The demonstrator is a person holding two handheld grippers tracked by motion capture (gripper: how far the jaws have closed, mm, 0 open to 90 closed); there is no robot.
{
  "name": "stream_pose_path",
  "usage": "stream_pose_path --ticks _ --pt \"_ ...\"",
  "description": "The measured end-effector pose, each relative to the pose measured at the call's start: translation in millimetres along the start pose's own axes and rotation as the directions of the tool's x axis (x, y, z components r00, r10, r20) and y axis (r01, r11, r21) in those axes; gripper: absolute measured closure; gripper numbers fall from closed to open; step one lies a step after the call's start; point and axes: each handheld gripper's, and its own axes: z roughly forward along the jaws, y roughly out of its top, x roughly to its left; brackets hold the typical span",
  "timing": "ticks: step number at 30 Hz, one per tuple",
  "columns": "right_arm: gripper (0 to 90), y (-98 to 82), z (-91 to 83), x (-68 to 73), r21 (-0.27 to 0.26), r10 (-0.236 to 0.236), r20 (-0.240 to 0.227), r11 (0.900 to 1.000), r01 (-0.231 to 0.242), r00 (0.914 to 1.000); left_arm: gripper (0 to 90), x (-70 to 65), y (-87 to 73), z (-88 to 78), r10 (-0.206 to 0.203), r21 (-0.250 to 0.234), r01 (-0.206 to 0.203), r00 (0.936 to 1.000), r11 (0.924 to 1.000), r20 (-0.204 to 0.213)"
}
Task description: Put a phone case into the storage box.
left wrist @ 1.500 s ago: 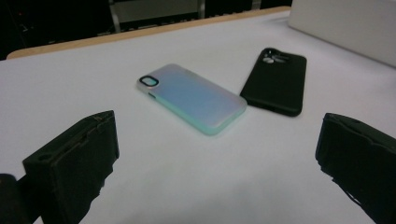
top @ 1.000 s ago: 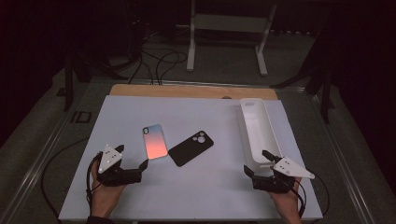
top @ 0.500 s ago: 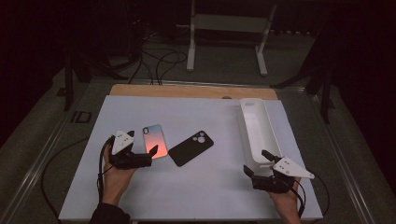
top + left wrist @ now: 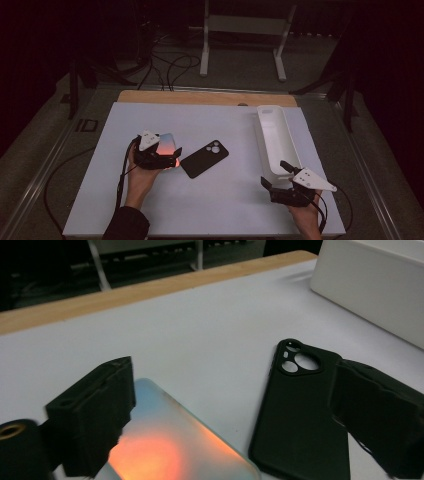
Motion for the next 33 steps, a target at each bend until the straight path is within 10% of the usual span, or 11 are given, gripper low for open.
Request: stream_pose_path --ticks 13,23,33 --pt "10.0 0.0 0.0 0.1 0.0 -0.003 0.0 1.0 0.003 1.0 52.0 -3.0 -4.3 27.1 -0.002 0.07 0.0 0.9997 0.9975 0.023" --pt "10.0 -0.1 0.2 -0.1 0.001 -0.005 0.001 1.0 0.005 1.0 87.6 -0.9 -12.0 50.3 -0.032 0.192 0.028 0.9993 0.9809 0.018" --pt "10.0 -0.1 0.4 0.3 0.002 -0.008 0.001 1.0 0.008 1.0 90.0 -5.8 -16.9 65.5 -0.04 0.28 0.039 0.9992 0.9594 -0.002"
